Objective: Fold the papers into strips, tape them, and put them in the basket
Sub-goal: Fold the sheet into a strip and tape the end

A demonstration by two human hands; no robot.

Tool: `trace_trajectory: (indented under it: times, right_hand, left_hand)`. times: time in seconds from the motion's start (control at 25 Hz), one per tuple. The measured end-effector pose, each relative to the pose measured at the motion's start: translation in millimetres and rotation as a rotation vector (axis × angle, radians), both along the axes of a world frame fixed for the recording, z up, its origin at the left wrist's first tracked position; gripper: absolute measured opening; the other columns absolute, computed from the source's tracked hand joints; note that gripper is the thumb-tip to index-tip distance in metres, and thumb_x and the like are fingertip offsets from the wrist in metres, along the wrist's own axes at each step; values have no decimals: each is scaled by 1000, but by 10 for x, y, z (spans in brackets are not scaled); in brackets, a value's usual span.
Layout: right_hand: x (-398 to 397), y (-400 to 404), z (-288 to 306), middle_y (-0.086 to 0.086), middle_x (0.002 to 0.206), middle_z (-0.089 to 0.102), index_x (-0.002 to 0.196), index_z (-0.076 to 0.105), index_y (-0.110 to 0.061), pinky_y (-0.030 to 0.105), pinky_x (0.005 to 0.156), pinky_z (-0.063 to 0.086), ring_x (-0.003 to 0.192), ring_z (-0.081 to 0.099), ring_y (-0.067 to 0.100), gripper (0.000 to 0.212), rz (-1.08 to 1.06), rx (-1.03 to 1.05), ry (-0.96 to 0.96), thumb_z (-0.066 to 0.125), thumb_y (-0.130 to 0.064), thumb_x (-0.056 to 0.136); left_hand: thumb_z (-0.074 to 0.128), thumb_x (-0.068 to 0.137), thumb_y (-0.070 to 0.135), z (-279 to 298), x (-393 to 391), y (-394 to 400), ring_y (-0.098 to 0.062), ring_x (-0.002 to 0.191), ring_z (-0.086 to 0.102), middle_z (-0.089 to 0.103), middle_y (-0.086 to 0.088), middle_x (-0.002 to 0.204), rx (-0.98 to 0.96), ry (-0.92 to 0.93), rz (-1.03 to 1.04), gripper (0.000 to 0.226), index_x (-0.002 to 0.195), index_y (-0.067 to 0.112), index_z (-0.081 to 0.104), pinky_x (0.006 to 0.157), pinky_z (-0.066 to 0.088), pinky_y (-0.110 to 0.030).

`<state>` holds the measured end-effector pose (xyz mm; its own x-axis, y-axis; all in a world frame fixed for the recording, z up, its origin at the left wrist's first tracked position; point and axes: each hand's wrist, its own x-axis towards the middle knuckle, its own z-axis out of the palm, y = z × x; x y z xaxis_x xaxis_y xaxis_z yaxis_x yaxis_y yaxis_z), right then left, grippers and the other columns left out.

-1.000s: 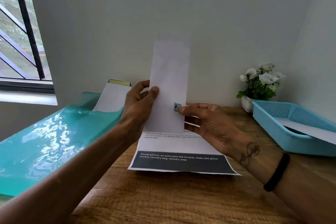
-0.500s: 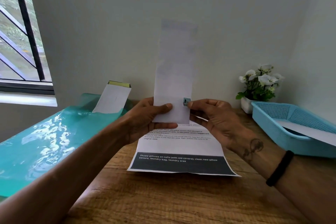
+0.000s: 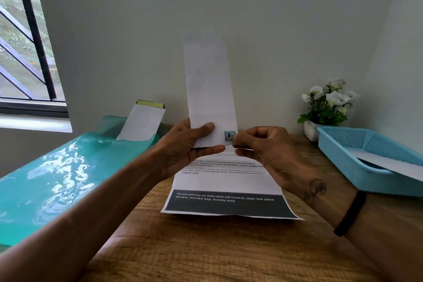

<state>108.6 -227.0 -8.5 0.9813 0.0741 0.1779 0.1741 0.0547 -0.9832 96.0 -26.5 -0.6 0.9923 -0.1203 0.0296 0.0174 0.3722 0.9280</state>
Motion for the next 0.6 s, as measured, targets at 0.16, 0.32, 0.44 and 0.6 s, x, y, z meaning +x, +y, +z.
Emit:
trace_trajectory:
  times: [0.16, 0.32, 0.44, 0.6]
  right_hand:
    - [-32, 4, 6, 19, 84, 80, 83, 78, 2, 40, 84, 65, 80, 77, 32, 9, -33, -24, -30, 85, -5, 80]
    - [-53, 6, 13, 21, 84, 79, 82, 78, 3, 39, 83, 65, 80, 77, 34, 8, -34, -15, -42, 84, -2, 80]
    - [-76, 15, 13, 22, 83, 79, 82, 77, 2, 36, 78, 66, 78, 78, 33, 7, -46, -15, -52, 83, -1, 81]
    - [-72, 24, -11, 25, 84, 78, 83, 77, 5, 34, 77, 66, 76, 77, 32, 8, -64, 3, -51, 83, 1, 80]
  left_hand:
    - [58, 102, 9, 13, -13, -6, -36, 103, 70, 64, -18, 128, 20, -4, 4, 18, 119, 9, 61, 72, 66, -43]
    - [58, 102, 9, 21, -6, -9, -36, 104, 71, 65, -17, 128, 18, -19, 9, 17, 118, 10, 61, 73, 66, -44]
    - [58, 102, 10, 11, 9, -14, -36, 105, 70, 63, -17, 131, 30, -21, 10, 19, 120, 10, 61, 74, 66, -44]
    - [58, 102, 10, 2, 12, -14, -36, 103, 71, 63, -16, 129, 31, -22, 6, 17, 118, 12, 61, 72, 67, -43]
